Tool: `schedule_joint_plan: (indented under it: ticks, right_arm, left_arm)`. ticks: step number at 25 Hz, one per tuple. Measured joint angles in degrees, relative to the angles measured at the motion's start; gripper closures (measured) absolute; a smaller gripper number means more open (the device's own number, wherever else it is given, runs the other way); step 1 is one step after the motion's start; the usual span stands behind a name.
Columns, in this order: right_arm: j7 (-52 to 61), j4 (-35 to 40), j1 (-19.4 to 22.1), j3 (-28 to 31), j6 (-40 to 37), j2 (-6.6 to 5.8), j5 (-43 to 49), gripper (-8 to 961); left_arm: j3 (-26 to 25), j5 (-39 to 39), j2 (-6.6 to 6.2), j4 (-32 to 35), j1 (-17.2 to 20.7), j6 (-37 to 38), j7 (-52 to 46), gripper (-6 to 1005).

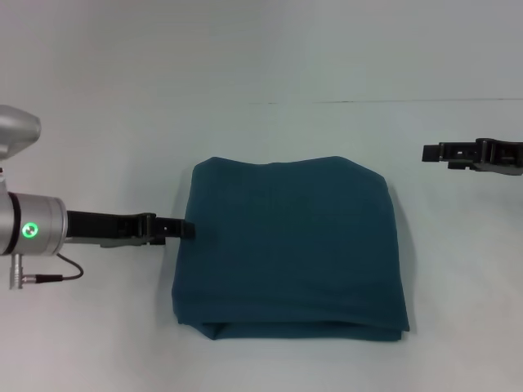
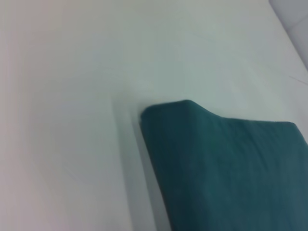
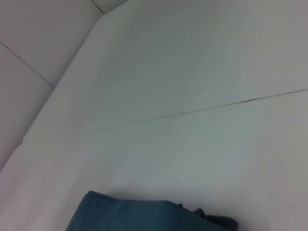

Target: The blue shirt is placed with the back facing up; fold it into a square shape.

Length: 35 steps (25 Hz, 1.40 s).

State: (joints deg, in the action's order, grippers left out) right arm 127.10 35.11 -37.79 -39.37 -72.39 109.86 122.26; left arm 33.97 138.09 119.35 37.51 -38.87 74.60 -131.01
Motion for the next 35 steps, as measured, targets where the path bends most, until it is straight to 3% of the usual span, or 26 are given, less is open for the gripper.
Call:
schedule_joint_plan:
  ticks: [2, 4, 10, 20, 35]
  right_arm:
    - [0.1, 0.0, 0.0, 0.0, -0.2, 0.0, 0.0, 195]
    - [0.2, 0.0, 0.0, 0.0, -0.2, 0.0, 0.0, 195]
    - [0.5, 0.1, 0.0, -0.1, -0.2, 0.0, 0.0, 195]
    - [0.5, 0.0, -0.5, -0.1, 0.0, 0.0, 0.2, 195]
    - [0.1, -0.1, -0.5, 0.0, 0.0, 0.0, 0.1, 195]
  left_arm:
    - [0.1, 0.0, 0.03, -0.3, -0.1, -0.4, 0.1, 526]
    - [0.4, 0.0, 0.06, -0.6, -0.3, -1.4, 0.2, 288]
    - [2.1, -0.1, 0.34, -1.2, -1.2, -2.4, 0.4, 104]
    - [4.4, -0.2, 1.05, -1.6, -2.8, -2.5, 0.5, 76]
    - [6.8, 0.2, 1.32, -2.2, -3.5, -6.0, 0.2, 162]
